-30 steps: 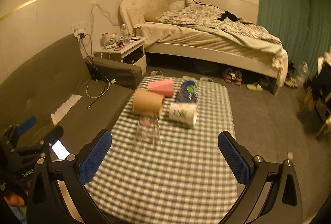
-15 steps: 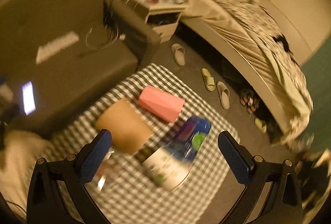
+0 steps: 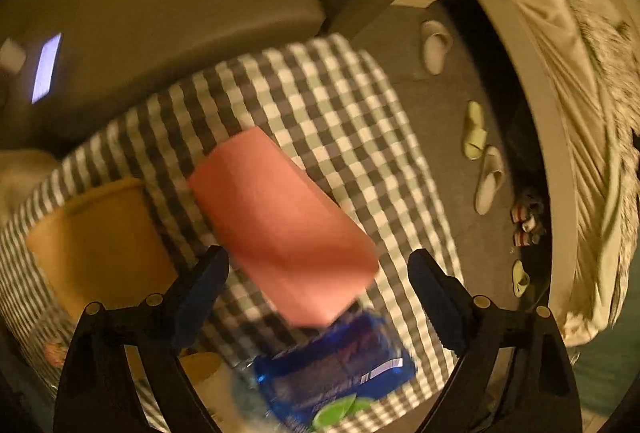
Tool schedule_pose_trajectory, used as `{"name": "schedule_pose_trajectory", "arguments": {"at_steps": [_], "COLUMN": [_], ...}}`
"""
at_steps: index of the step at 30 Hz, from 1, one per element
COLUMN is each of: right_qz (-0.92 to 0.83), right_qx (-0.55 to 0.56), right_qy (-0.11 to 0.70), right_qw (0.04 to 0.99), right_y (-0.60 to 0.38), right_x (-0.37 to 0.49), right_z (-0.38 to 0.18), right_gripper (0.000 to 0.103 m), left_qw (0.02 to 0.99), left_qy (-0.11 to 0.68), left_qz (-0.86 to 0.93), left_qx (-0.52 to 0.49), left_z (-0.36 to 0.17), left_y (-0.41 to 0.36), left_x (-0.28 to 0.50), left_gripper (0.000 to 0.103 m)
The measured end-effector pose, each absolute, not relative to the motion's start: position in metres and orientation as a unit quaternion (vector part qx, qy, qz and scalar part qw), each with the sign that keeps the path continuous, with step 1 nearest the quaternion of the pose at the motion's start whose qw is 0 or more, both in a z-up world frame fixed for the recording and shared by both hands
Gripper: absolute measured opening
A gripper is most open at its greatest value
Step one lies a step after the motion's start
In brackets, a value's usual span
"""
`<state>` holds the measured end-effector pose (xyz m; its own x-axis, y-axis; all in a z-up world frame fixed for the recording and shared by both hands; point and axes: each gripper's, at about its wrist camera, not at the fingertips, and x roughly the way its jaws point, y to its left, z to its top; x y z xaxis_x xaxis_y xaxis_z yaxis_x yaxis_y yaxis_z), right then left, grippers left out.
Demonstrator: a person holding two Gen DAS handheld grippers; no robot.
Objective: Flip cup upside down
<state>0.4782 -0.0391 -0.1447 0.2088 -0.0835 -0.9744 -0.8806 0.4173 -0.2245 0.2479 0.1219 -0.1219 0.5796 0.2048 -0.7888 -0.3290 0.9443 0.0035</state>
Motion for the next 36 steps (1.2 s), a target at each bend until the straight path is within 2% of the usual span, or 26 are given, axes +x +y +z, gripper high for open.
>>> {"name": "schedule_pose_trajectory", "arguments": {"at_steps": [6, 9, 14, 18, 20, 21, 22, 26, 27, 28, 36], "right_qz": [0.339, 0.330, 0.331, 0.316, 0.306, 0.304, 0.291, 0.276, 0.273, 0.271, 0.249], "right_qx": [-0.403, -0.404, -0.377, -0.355, -0.349, -0.344, -0.345, -0.327, -0.324, -0.331, -0.258], "right_qy": [0.574, 0.586, 0.581, 0.568, 0.557, 0.554, 0.544, 0.544, 0.551, 0.552, 0.557], "right_qw": [0.627, 0.620, 0.641, 0.672, 0.689, 0.695, 0.708, 0.722, 0.719, 0.716, 0.749], "right_y": [-0.042, -0.046, -0.054, -0.059, -0.064, -0.067, -0.071, -0.091, -0.097, -0.099, -0.140], "right_x": [0.495, 0.503, 0.506, 0.499, 0.493, 0.488, 0.481, 0.450, 0.441, 0.429, 0.380], "right_z": [-0.164, -0.177, -0.173, -0.148, -0.127, -0.116, -0.100, -0.068, -0.069, -0.070, -0.062], "right_gripper": [0.091, 0.080, 0.077, 0.074, 0.066, 0.056, 0.052, 0.044, 0.037, 0.016, 0.014], "left_qw": [0.879, 0.878, 0.878, 0.884, 0.889, 0.892, 0.895, 0.905, 0.907, 0.910, 0.911], "left_qy": [0.449, 0.452, 0.454, 0.443, 0.433, 0.426, 0.421, 0.403, 0.399, 0.395, 0.391], "left_qz": [0.145, 0.141, 0.137, 0.137, 0.136, 0.135, 0.133, 0.110, 0.106, 0.104, 0.112], "left_qx": [-0.071, -0.065, -0.057, -0.060, -0.060, -0.061, -0.063, -0.081, -0.080, -0.075, -0.071], "left_z": [-0.138, -0.141, -0.139, -0.125, -0.114, -0.106, -0.101, -0.078, -0.073, -0.070, -0.065], "left_y": [0.119, 0.116, 0.111, 0.109, 0.106, 0.103, 0.102, 0.091, 0.088, 0.085, 0.095], "left_x": [0.261, 0.263, 0.262, 0.255, 0.251, 0.248, 0.245, 0.231, 0.225, 0.219, 0.188], "left_gripper": [0.103, 0.103, 0.103, 0.103, 0.103, 0.103, 0.103, 0.103, 0.103, 0.103, 0.103]}}
